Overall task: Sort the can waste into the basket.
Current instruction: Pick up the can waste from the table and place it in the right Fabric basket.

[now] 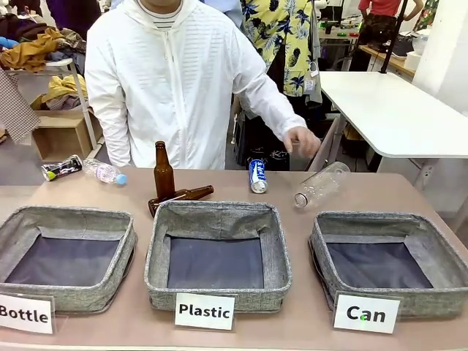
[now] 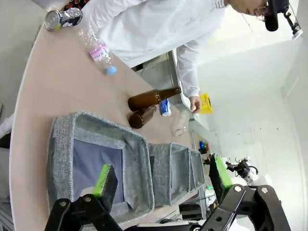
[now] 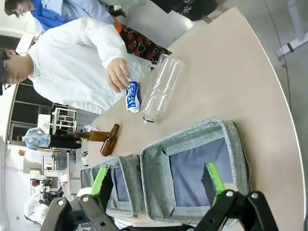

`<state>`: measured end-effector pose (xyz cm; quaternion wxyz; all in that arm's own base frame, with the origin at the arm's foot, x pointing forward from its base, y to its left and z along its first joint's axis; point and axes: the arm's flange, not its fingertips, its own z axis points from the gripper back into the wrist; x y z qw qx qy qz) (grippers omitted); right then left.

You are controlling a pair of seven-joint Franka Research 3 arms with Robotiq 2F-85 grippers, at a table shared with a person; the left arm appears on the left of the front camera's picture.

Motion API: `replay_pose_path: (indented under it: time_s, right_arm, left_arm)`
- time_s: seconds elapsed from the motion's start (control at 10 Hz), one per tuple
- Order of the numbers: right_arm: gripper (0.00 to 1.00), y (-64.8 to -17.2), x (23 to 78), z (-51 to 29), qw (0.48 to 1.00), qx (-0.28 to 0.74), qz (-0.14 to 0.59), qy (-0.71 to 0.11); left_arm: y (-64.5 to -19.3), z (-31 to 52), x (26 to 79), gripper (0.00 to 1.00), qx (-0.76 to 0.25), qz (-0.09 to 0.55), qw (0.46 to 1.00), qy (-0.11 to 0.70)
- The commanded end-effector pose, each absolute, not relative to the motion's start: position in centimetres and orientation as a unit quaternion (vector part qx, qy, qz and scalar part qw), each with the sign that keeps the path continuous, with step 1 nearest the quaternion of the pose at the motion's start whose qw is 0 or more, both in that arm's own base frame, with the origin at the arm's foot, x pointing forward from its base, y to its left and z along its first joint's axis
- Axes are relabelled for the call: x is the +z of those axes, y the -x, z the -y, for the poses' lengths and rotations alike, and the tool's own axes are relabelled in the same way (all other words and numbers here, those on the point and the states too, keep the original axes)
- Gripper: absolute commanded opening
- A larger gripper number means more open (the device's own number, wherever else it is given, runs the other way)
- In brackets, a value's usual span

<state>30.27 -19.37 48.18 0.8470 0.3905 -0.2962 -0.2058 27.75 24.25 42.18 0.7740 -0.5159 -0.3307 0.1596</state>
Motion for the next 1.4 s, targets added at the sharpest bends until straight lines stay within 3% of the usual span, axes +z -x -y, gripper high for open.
replay_pose_path:
  time_s: [0.0,0.2,0.4,0.7,0.9,1.1,1.3]
  right_arm:
    - [1.00,-30.1,48.0,19.8,0.842,-0.194,0.307,-0.398]
    - [1.00,-30.1,48.0,19.8,0.842,-0.194,0.307,-0.398]
    - [1.00,-30.1,48.0,19.8,0.842,-0.194,0.307,-0.398]
    - [1.00,-30.1,48.0,19.8,0.842,-0.194,0.307,-0.398]
    - [1.00,-30.1,48.0,19.8,0.842,-0.194,0.307,-0.398]
    - [1.00,-30.1,48.0,19.8,0.842,-0.194,0.307,-0.398]
    - [1.00,-30.1,48.0,19.8,0.842,-0.194,0.307,-0.398]
  left_arm:
    - [-27.7,-24.7,42.4,1.00,0.149,0.345,0.770,0.515]
    - [-27.7,-24.2,42.3,1.00,0.157,0.330,0.776,0.514]
    - [-30.6,-21.4,44.2,1.00,0.125,0.286,0.866,0.390]
    - [-42.4,-15.2,48.7,1.00,-0.047,0.277,0.924,0.258]
    - [-49.2,-12.4,48.3,1.00,-0.097,0.286,0.943,0.142]
    - [-54.6,-10.8,46.5,1.00,-0.127,0.254,0.959,-0.005]
    - [-56.7,-11.0,45.7,1.00,-0.140,0.242,0.959,-0.054]
